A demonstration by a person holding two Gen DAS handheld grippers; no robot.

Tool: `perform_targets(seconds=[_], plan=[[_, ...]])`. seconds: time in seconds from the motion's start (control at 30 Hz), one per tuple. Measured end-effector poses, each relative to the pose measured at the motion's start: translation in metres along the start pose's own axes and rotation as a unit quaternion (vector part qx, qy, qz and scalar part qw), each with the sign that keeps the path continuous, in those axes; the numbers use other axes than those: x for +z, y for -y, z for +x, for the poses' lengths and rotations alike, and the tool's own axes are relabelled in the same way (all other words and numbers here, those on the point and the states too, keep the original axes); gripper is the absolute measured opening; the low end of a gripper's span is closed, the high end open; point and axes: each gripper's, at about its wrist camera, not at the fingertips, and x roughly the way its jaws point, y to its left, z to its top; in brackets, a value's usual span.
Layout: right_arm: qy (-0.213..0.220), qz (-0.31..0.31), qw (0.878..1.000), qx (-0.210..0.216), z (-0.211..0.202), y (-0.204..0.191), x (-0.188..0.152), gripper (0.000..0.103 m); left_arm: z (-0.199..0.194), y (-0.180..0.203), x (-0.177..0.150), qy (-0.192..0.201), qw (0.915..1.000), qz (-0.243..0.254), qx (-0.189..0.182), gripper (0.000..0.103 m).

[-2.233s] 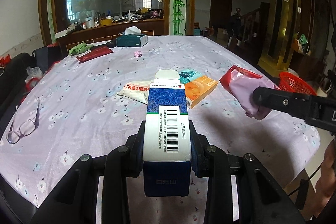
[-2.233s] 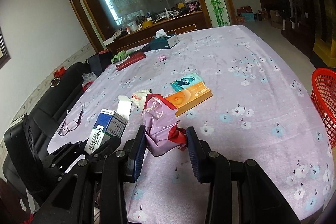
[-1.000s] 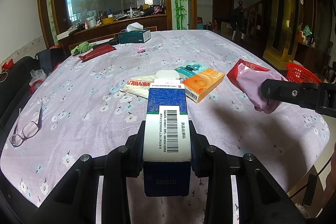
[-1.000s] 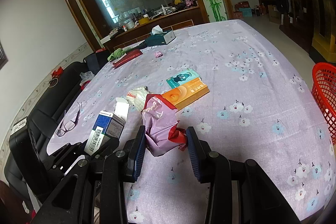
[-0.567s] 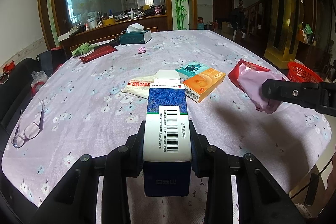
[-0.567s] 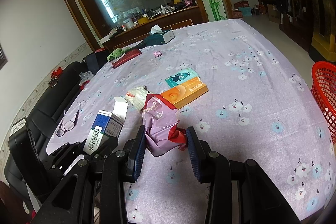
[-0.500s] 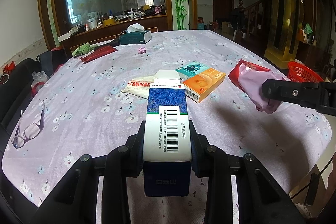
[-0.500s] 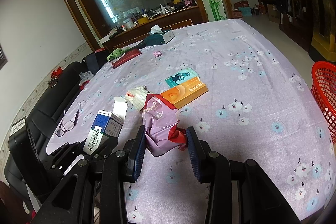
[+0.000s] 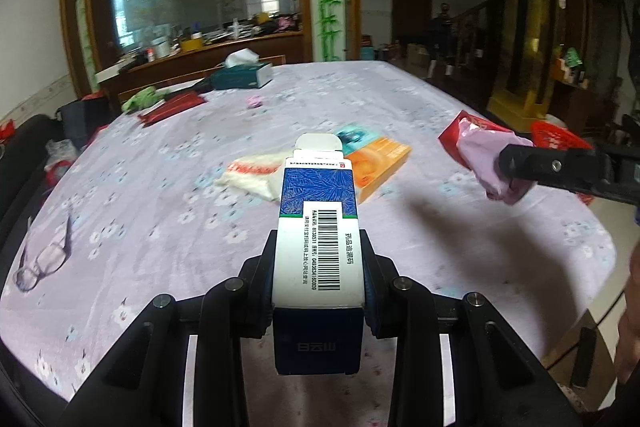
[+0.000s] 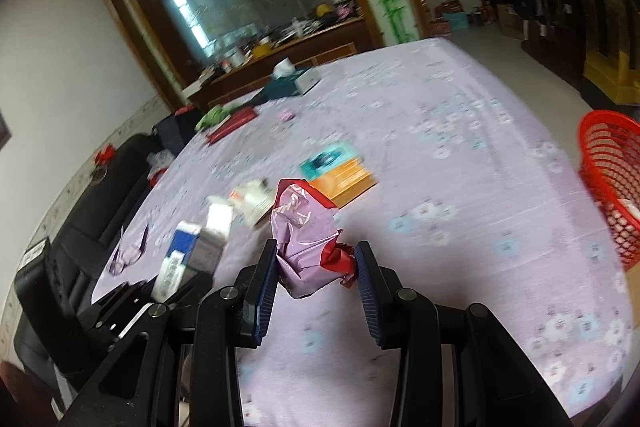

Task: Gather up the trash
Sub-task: 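Carry the medicine box and pink bag over the red wastebasket with both tools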

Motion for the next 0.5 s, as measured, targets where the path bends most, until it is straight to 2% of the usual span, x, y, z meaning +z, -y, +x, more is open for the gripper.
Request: perform_targets(seconds=[0.07, 0.23, 0.3, 0.4, 0.5], plan=[[0.017, 0.017, 1.0, -0.011, -0.012, 0.017, 0.005, 0.041, 0.0, 0.001, 0.006, 0.001, 0.9999, 0.006, -0.016, 0.033], [0.057, 0.056, 0.996, -0.043, -0.046, 0.06, 0.018, 0.041, 0.003, 0.007, 0.026, -0.014, 0.9951, 0.018, -0.096, 0.033], [0.075, 0.076, 0.992, -0.06, -0.064, 0.084, 0.022, 0.041, 0.006, 0.014, 0.037, -0.026, 0.9901, 0.024, -0.136, 0.033], [0.097, 0.104, 0.986, -0.081, -0.085, 0.117, 0.029, 0.041, 0.008, 0.036, 0.054, -0.027, 0.9833, 0.045, -0.174, 0.033], [0.121, 0.131, 0.978, -0.109, -0.111, 0.155, 0.033, 0.041, 0.011, 0.06, 0.072, -0.037, 0.9713, 0.057, -0.228, 0.033]])
